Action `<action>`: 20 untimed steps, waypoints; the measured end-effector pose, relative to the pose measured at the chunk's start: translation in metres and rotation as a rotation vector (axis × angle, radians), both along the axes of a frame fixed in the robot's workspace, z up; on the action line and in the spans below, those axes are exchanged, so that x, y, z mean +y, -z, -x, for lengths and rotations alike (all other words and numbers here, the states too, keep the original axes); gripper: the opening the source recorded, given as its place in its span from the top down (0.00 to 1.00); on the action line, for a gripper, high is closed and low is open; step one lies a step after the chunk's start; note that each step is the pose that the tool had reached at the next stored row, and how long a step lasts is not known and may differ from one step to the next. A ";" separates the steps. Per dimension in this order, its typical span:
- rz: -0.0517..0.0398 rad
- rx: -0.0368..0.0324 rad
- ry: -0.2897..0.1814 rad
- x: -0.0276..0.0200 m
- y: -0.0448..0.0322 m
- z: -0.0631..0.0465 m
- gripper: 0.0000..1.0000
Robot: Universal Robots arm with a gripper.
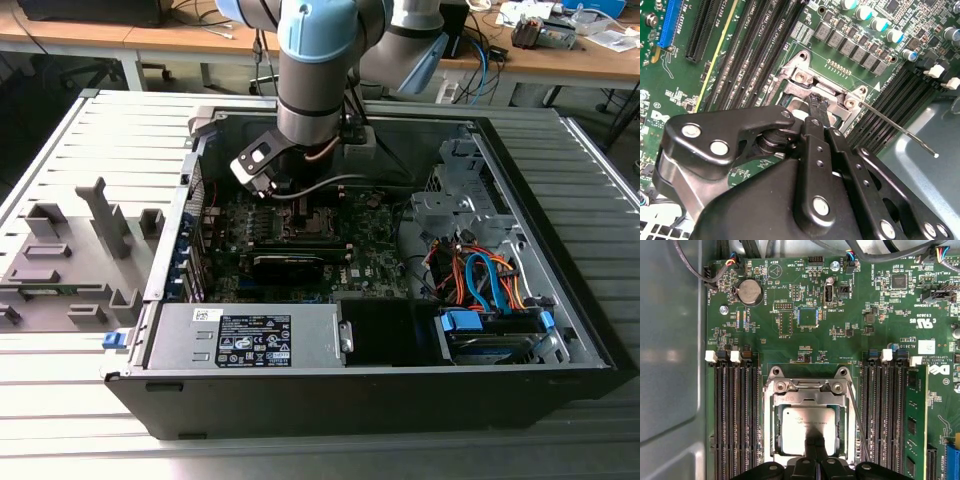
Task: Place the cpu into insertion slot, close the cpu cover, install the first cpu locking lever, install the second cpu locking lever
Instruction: 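Close the cpu cover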
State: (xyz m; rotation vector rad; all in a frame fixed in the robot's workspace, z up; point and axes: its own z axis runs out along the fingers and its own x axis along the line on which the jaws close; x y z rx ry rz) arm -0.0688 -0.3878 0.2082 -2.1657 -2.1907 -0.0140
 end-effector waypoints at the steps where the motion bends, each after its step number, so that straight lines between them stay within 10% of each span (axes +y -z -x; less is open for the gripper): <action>1: 0.0001 0.0001 0.000 0.0000 -0.0004 0.000 0.89; 20: 0.0000 0.0034 0.000 0.0000 -0.0136 -0.015 0.89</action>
